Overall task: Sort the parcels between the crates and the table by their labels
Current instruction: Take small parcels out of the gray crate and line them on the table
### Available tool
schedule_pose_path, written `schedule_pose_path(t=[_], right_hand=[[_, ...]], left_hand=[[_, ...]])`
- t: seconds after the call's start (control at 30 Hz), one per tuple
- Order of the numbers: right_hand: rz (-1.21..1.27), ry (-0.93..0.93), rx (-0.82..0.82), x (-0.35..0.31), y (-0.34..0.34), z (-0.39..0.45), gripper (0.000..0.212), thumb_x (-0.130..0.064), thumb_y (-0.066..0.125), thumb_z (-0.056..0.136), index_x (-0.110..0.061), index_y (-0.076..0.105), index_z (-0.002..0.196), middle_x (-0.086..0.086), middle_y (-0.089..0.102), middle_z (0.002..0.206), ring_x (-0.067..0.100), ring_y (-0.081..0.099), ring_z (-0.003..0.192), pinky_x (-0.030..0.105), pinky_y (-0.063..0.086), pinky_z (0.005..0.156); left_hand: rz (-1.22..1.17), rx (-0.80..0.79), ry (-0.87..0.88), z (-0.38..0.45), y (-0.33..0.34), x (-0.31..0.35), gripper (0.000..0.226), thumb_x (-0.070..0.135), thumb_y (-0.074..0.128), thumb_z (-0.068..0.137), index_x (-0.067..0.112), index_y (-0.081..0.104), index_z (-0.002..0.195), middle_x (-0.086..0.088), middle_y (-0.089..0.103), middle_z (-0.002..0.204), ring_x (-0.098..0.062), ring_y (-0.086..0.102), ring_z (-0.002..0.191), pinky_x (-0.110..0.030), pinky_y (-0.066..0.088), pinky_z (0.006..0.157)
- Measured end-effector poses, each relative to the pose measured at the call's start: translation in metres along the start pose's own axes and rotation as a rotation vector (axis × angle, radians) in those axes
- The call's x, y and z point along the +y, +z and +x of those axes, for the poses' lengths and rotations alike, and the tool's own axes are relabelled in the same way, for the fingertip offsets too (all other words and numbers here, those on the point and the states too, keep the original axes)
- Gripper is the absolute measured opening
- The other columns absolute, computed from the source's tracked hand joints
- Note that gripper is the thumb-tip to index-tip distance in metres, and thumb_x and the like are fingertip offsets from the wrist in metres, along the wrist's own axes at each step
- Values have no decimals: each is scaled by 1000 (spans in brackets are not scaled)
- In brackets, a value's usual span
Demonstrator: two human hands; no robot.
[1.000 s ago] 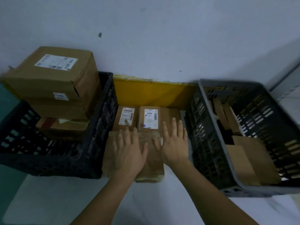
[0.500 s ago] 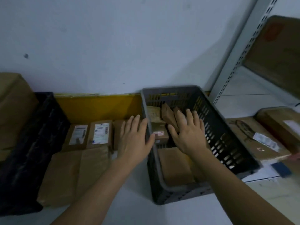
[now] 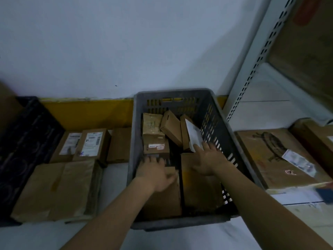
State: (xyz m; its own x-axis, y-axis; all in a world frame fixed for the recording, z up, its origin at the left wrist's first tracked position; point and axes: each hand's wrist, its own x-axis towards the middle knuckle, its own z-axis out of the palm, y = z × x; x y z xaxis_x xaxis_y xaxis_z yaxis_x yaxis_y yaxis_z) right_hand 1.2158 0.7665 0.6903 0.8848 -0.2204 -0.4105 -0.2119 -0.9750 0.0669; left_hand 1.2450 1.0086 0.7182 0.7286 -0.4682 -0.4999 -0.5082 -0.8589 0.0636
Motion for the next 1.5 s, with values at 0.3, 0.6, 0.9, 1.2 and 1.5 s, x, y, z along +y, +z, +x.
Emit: schedule_pose_path(t=[0.3,0.6,0.9,1.2,1.5], right_hand=[[18,31,-225,14,27,31,123,-81,72,77,-22,11,167,18,24,170,42,24,157,56,30,126],[194,-74,-221,17,-12,18,92,-71,83,71,-32,42,143,7,48,144,33,52,131,50,54,105],[334,-111,-251,39,-41,7,70,-41,83,84,-35,55,148,6,49,152,32,54,135,47,55,108],[418,-152,-359,45,-34,2,72,-44,93,73,-33,49,128,-3,56,126,19,63,108,41,61,93],[417,-197,-407,51,-52,-5,105,-52,95,60,-41,41,149,-4,47,142,23,55,124,47,55,107]], left_hand=[[-133,-95,60,1,-3,-3,86,90,43,87,25,49,144,-8,59,140,-29,57,124,-46,51,103],[-164,-101,40,4,-16,3,110,94,51,81,18,35,159,-9,53,151,-29,56,131,-42,52,104],[-175,-232,168,0,-44,-15,71,66,74,89,19,56,139,-4,56,133,-19,56,116,-33,50,88],[-284,-285,181,-12,-70,-23,78,57,82,86,25,45,147,3,55,131,-16,57,117,-30,51,87],[-378,-188,256,-17,-80,-38,73,62,82,84,34,52,144,8,58,136,-10,59,116,-36,53,102]])
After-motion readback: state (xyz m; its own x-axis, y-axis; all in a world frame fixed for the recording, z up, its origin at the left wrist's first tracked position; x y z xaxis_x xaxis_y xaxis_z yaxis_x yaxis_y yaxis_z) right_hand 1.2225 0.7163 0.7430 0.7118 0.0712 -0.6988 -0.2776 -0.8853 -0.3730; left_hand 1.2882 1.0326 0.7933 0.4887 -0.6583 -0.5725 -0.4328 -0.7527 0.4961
